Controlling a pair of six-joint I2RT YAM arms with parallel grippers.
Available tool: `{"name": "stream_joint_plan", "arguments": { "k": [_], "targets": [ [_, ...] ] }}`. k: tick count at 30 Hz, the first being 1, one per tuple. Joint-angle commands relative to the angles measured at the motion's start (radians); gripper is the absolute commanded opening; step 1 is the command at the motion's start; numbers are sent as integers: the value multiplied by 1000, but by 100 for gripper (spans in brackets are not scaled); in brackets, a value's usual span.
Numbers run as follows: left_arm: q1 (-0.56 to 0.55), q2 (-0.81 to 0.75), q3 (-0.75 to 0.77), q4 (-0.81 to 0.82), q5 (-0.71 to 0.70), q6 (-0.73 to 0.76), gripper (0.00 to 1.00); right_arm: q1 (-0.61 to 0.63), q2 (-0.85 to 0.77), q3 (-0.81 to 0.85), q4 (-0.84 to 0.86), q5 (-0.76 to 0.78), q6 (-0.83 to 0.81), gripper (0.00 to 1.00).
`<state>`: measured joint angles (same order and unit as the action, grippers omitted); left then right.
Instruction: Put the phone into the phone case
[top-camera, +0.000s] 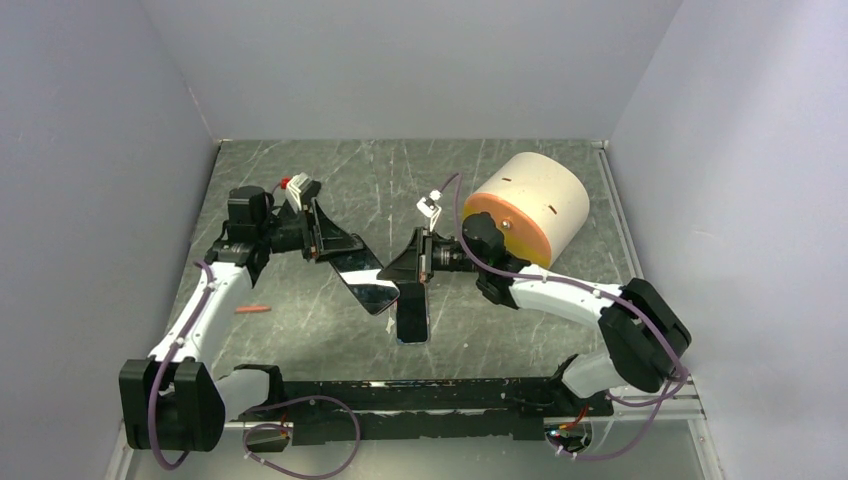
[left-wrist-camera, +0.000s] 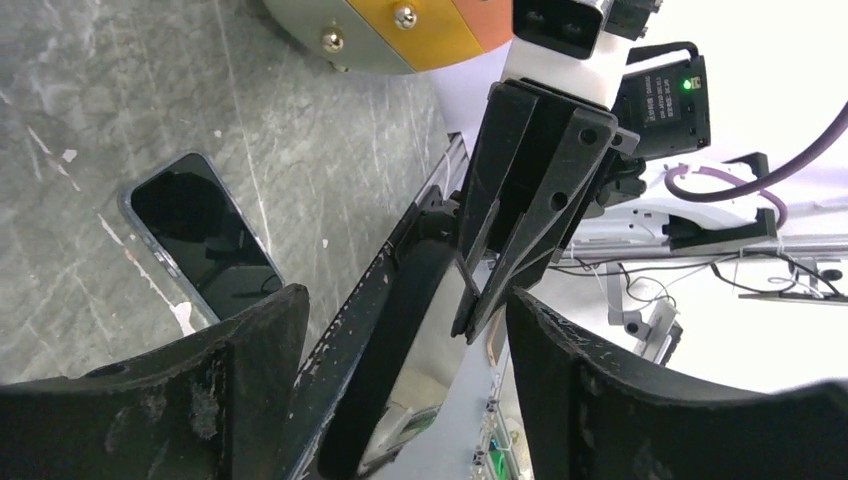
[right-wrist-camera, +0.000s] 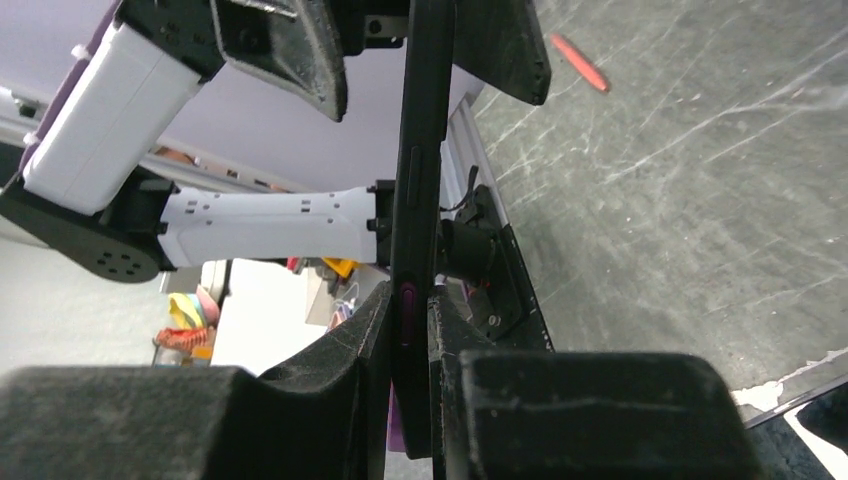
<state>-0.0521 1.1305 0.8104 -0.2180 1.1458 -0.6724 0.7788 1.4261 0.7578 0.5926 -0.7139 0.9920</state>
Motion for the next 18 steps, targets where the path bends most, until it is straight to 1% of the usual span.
{"name": "stream_joint_plan", "arguments": {
  "k": [1, 5, 7, 9, 11, 14, 15, 18],
  "targets": [
    [0, -18, 68, -41, -54, -15, 78, -22, -44, 19, 104, 78, 40, 0],
    [1, -31, 93, -113, -114, 3, 81, -51, -88, -14, 129, 119, 75, 0],
    [3, -37, 82, -90, -120, -36, 81, -60, -112, -18, 126, 135, 79, 0],
    [3, -41, 39, 11, -110, -128, 80, -64, -129, -21, 122, 160, 85, 0],
    [3, -43, -29, 182, -102, -272, 79, -66, -140, -26, 127, 203, 119, 0],
    [-5, -27, -127, 484, -82, -472, 78, -71, -139, -33, 199, 246, 175, 0],
    [-9, -16, -136, 530, -81, -505, 78, -71, -139, -26, 196, 261, 178, 0],
    [-35, 11, -128, 550, -77, -516, 78, -71, -136, 3, 159, 295, 176, 0]
  ]
}}
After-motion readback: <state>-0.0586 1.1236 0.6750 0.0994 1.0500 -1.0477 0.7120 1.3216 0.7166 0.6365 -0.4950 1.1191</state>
